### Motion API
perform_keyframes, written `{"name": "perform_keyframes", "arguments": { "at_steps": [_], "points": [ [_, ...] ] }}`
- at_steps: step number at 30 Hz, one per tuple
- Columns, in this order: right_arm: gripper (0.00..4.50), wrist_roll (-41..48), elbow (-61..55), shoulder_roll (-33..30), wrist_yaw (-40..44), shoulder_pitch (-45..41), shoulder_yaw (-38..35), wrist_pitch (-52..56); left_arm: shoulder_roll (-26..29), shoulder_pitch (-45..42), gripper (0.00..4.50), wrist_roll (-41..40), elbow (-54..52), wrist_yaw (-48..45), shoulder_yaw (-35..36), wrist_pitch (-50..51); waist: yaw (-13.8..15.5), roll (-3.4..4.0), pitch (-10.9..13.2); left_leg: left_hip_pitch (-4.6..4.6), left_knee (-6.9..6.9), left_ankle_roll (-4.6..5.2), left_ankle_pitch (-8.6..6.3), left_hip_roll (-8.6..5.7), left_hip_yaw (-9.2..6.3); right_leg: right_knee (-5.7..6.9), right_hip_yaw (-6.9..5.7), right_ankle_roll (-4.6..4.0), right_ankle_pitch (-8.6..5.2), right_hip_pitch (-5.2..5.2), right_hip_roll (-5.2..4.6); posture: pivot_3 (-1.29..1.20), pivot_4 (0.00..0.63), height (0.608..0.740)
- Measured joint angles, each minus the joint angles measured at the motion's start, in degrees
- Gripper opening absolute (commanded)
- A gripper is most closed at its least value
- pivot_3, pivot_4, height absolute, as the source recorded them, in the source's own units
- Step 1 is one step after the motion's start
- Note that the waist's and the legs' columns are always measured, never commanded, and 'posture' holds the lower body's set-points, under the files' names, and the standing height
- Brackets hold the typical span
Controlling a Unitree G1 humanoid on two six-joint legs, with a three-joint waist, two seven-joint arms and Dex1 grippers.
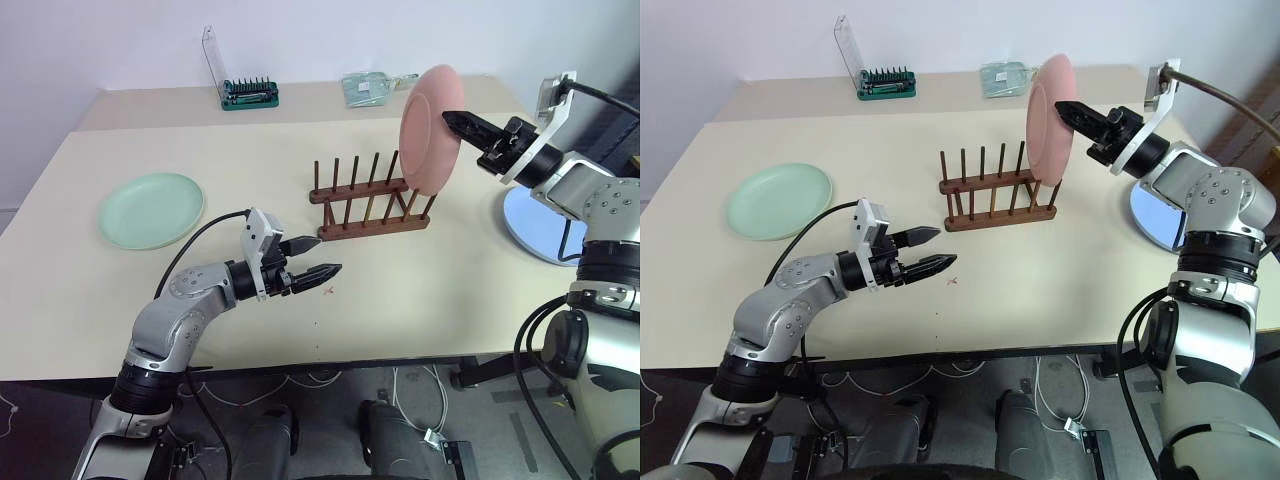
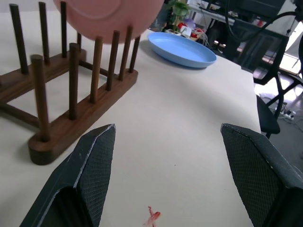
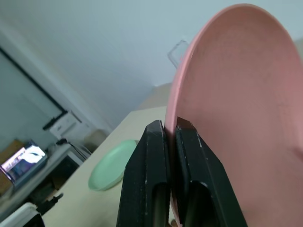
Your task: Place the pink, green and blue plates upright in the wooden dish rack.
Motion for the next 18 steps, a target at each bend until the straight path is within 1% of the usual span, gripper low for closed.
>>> {"name": "perform_keyframes", "arguments": {
  "at_steps": [3, 6, 8, 11, 14, 16, 18],
  "points": [
    [0.07, -0.60, 2.87, 0.69, -1.12, -0.66, -0.15, 1.20, 0.01, 0.00, 3.65, 0.00, 0.00, -0.05, -0.01, 0.00, -0.04, 0.01, 0.00, 0.00, -0.01, 0.00, 0.00, 0.01, 0.00, 0.00, 0.00, 0.00, 0.00, -0.01, 0.01, 0.00, 0.150, 0.740],
    [0.07, -0.56, 2.79, 1.23, -1.40, -0.88, -0.56, 2.50, 0.04, 0.00, 3.65, 0.00, 0.00, -0.05, 0.00, 0.00, -0.08, 0.01, 0.00, 0.00, -0.01, 0.00, 0.00, 0.01, 0.00, 0.00, 0.00, 0.00, 0.00, -0.01, 0.01, 0.00, 0.150, 0.740],
    [0.07, -0.43, 1.77, 1.74, -2.17, -0.79, -0.89, 3.29, 0.20, 0.02, 3.65, 0.00, 0.00, -0.05, 0.00, 0.00, -0.11, 0.02, 0.00, 0.00, -0.01, 0.00, 0.00, 0.00, 0.00, 0.01, 0.00, 0.00, 0.00, -0.01, 0.01, 0.00, 0.150, 0.740],
    [0.07, -0.28, -1.08, 3.38, -5.61, -0.23, -2.43, 3.63, 0.28, 0.17, 3.65, 0.00, -0.01, -0.02, 0.00, 0.00, -0.16, 0.02, 0.00, 0.00, -0.01, 0.00, 0.00, 0.01, -0.01, 0.02, 0.00, 0.00, 0.00, -0.02, 0.01, 0.00, 0.150, 0.740],
    [0.97, 0.04, -2.31, 4.06, -7.52, 1.09, -3.92, 3.44, 0.39, 0.30, 3.65, 0.00, 0.00, -0.01, 0.00, 0.00, -0.08, 0.03, 0.00, -0.01, 0.00, 0.00, 0.00, 0.00, 0.00, 0.01, 0.01, 0.00, 0.00, -0.02, 0.01, 0.00, 0.150, 0.740],
    [1.89, 0.05, -2.63, 4.42, -8.42, 1.56, -4.63, 3.45, 0.46, 0.31, 3.65, 0.00, 0.00, -0.01, 0.00, 0.00, -0.07, 0.03, 0.00, -0.01, 0.01, 0.00, 0.00, 0.00, 0.00, 0.01, 0.01, 0.00, 0.00, -0.01, 0.01, 0.00, 0.150, 0.740],
    [2.96, 0.07, -4.30, 5.00, -9.82, 2.43, -5.39, 3.34, 0.46, 0.30, 3.65, 0.00, 0.00, -0.02, 0.00, -0.01, -0.08, 0.03, 0.00, -0.01, 0.00, 0.00, 0.00, 0.00, -0.01, 0.02, 0.00, 0.00, 0.00, -0.02, 0.01, 0.00, 0.150, 0.740]
  ]
}}
